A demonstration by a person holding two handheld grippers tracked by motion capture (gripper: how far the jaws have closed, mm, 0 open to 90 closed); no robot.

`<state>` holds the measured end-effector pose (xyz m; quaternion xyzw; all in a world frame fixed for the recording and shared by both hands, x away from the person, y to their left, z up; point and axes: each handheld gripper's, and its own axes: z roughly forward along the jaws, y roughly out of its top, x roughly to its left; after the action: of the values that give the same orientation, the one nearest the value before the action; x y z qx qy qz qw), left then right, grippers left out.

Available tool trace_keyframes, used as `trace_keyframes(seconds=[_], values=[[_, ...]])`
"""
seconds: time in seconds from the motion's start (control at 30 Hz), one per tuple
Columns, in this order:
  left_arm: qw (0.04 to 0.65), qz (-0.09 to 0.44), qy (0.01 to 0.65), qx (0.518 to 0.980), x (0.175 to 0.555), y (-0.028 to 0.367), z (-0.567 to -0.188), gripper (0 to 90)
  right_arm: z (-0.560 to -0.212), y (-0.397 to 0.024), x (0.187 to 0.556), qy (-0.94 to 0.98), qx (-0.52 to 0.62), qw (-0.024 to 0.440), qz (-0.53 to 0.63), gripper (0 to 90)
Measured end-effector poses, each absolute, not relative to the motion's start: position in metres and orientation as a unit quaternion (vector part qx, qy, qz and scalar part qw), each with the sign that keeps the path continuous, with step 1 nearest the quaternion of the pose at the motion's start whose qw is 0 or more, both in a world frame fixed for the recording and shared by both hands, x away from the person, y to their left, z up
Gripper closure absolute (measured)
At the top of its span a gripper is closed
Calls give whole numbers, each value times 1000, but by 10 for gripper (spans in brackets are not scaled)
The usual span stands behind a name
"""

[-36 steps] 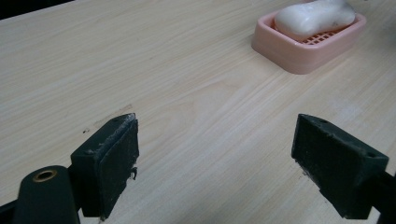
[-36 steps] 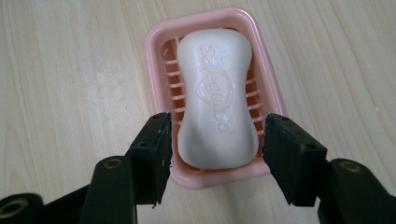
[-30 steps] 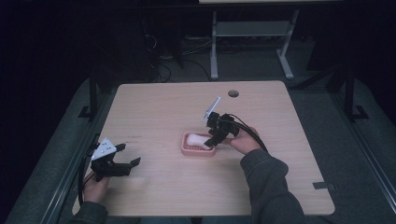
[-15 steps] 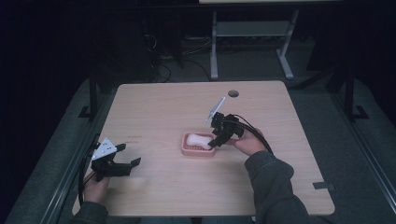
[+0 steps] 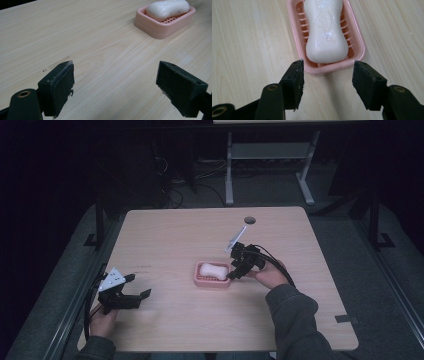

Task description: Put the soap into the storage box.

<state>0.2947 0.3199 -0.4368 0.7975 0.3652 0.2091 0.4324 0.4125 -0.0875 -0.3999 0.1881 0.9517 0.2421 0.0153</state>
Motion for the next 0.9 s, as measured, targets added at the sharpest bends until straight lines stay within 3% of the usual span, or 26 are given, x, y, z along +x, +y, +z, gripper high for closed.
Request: trace_keyframes(seconds=[0.9], values=[[432,209,365,798,295,320,-436,144,-393,-95,400,951,183,27,249,423]])
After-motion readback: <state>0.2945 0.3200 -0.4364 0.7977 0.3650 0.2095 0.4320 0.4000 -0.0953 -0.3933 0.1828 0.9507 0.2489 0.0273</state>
